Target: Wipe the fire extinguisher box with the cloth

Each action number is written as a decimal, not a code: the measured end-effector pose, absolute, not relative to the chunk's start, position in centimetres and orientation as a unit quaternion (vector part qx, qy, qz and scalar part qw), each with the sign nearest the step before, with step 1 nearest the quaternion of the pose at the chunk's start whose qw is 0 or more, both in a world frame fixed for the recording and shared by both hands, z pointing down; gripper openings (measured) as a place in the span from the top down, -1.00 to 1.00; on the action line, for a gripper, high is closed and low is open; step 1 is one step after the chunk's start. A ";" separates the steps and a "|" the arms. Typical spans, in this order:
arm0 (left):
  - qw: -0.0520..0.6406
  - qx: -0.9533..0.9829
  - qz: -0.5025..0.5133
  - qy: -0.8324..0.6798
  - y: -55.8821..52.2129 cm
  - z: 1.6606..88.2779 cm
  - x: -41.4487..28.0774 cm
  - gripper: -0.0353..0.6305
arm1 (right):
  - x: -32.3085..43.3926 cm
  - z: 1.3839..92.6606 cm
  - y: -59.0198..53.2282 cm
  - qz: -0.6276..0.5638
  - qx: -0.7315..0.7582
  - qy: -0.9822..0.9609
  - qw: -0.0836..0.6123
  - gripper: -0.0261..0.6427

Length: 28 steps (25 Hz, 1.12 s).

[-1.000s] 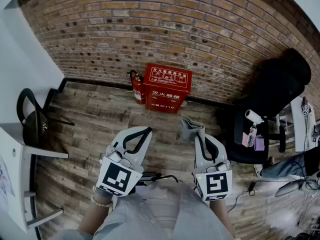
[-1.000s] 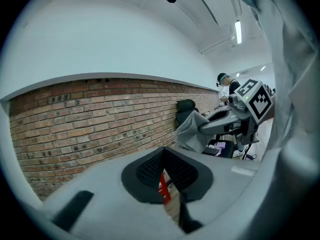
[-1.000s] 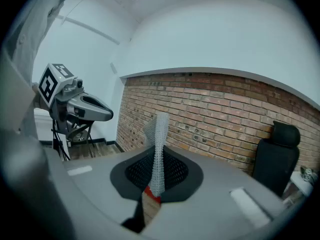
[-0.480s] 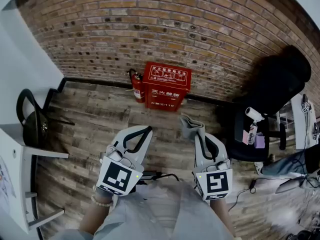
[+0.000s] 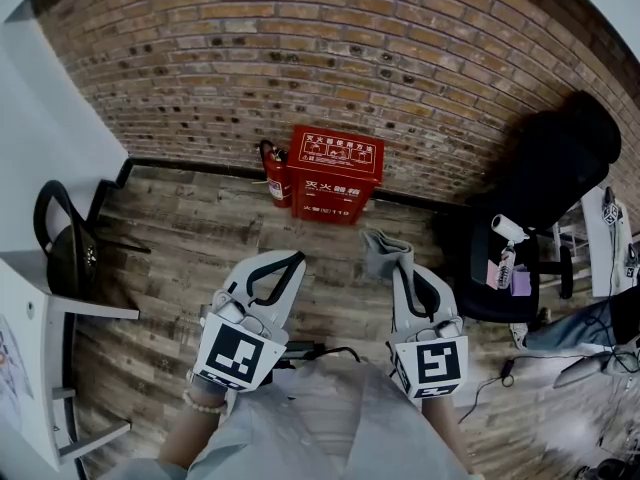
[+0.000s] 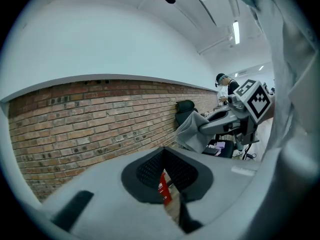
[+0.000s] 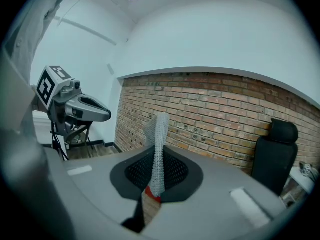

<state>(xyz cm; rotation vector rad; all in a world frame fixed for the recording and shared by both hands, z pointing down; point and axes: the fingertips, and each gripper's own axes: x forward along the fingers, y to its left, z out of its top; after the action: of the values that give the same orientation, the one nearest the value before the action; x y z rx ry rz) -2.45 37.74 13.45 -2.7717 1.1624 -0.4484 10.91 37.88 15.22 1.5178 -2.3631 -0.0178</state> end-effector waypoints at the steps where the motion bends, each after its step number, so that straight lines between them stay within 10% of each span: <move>1: 0.051 -0.911 -0.146 0.382 37.7 13.4 -2.6 0.90 | 10.8 15.1 37.9 -0.007 0.535 -0.829 0.166 0.87; 28: 0.068 -0.920 -0.148 0.357 37.2 14.0 -6.0 0.90 | 10.0 15.6 38.5 -0.011 0.584 -0.793 0.174 0.87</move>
<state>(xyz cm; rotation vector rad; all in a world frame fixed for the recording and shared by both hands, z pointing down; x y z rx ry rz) -6.02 37.25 14.00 -2.7713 1.0765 -0.4473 9.98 38.51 15.57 1.6551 -2.2474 -0.0319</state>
